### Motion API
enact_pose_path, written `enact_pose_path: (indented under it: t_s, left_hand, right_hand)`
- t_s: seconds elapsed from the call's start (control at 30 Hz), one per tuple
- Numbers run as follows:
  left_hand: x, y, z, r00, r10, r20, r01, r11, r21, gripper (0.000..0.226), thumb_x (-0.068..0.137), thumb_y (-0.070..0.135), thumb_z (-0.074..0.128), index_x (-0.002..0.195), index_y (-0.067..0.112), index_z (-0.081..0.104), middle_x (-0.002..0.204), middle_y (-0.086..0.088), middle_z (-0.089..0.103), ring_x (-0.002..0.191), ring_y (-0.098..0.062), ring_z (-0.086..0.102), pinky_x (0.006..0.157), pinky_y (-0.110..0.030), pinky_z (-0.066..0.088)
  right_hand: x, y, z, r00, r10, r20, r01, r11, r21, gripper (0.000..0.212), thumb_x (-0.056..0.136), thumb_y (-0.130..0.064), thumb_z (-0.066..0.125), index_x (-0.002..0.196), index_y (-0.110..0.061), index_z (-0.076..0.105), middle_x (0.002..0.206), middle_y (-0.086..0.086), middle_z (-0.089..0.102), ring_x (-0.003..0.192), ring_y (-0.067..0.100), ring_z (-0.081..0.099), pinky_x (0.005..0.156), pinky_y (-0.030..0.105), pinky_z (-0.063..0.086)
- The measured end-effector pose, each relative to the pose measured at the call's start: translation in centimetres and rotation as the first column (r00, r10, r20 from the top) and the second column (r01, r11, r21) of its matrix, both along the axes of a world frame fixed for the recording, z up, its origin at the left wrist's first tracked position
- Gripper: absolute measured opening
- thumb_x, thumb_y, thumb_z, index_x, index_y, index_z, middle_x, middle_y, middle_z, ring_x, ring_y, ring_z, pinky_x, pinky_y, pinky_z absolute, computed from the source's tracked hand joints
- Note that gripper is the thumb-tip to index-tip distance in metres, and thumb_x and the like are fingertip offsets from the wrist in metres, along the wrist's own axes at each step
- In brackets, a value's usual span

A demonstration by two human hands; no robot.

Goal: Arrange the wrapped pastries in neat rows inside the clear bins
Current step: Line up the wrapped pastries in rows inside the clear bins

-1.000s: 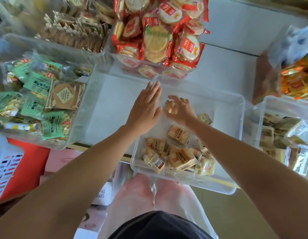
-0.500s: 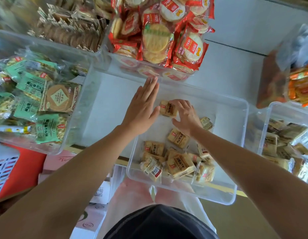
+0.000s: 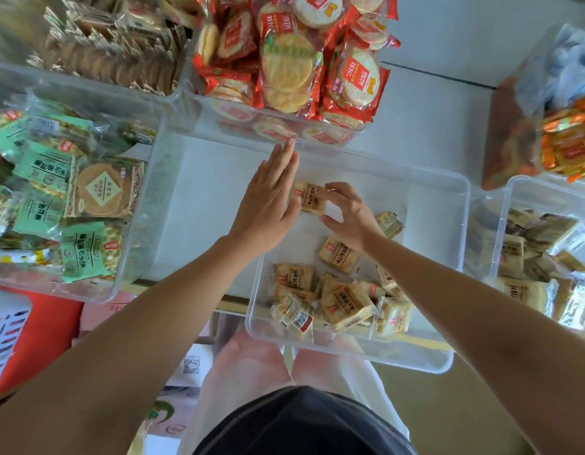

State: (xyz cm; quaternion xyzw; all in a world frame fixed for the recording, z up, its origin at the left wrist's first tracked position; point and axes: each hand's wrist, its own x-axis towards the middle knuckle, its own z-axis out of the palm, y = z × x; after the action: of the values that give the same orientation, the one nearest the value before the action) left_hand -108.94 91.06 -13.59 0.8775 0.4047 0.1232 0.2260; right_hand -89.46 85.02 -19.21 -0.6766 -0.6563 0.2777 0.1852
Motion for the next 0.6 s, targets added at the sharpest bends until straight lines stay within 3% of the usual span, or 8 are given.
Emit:
enact_pose_path:
  t_s: [0.13,0.23,0.33,0.47,0.6]
  left_hand:
    - [0.0,0.0,-0.1,1.0,-0.01,-0.014,0.011,1.0,0.02,0.06,0.099,0.026,0.034,0.152,0.002,0.021,0.163,-0.009,0.001,0.15,-0.022,-0.001,0.122,-0.037,0.007]
    - [0.0,0.1,-0.2,0.999,-0.031,-0.009,0.032,0.999,0.04,0.058,0.099,0.027,0.036,0.15,0.002,0.026,0.163,-0.01,0.005,0.15,-0.023,0.0,0.122,-0.039,0.008]
    - [-0.4,0.0,-0.2,0.997,-0.081,-0.004,0.081,0.996,0.04,0.06,0.1,0.034,0.031,0.15,0.002,0.028,0.163,-0.009,0.007,0.15,-0.023,-0.002,0.122,-0.04,0.007]
    - [-1.1,0.1,0.0,0.991,-0.128,-0.028,0.13,0.99,0.062,0.061,0.099,0.035,0.03,0.149,0.0,0.03,0.162,-0.01,0.012,0.15,-0.025,0.002,0.121,-0.043,0.009]
    - [-1.1,0.3,0.1,0.988,-0.145,-0.056,0.15,0.984,0.091,0.061,0.099,0.036,0.028,0.149,0.001,0.03,0.162,-0.01,0.013,0.15,-0.026,0.002,0.121,-0.043,0.008]
  right_hand:
    - [1.3,-2.0,2.3,0.998,-0.032,0.051,0.038,0.992,-0.122,0.02,0.085,-0.031,0.064,0.103,-0.023,0.064,0.096,-0.008,0.061,0.083,0.006,0.059,0.079,0.031,0.054]
    - [0.8,-3.4,2.4,0.985,0.057,0.166,0.008,0.929,-0.37,0.045,0.075,-0.045,0.071,0.113,-0.026,0.056,0.102,-0.009,0.058,0.094,0.01,0.054,0.087,0.032,0.046]
    - [-0.2,-4.3,1.4,0.943,0.113,0.313,0.04,0.895,-0.445,0.05,0.071,-0.033,0.076,0.114,-0.027,0.05,0.106,-0.006,0.06,0.098,0.016,0.054,0.088,0.037,0.047]
    - [-0.2,-4.1,2.1,0.963,-0.036,0.267,0.112,0.956,-0.273,0.057,0.07,-0.032,0.073,0.121,-0.022,0.05,0.111,0.0,0.06,0.1,0.02,0.057,0.08,0.034,0.05]
    - [0.3,-2.3,3.4,0.945,-0.141,0.295,0.16,0.986,-0.04,0.057,0.072,-0.024,0.068,0.124,-0.015,0.048,0.113,0.007,0.06,0.105,0.026,0.054,0.087,0.035,0.042]
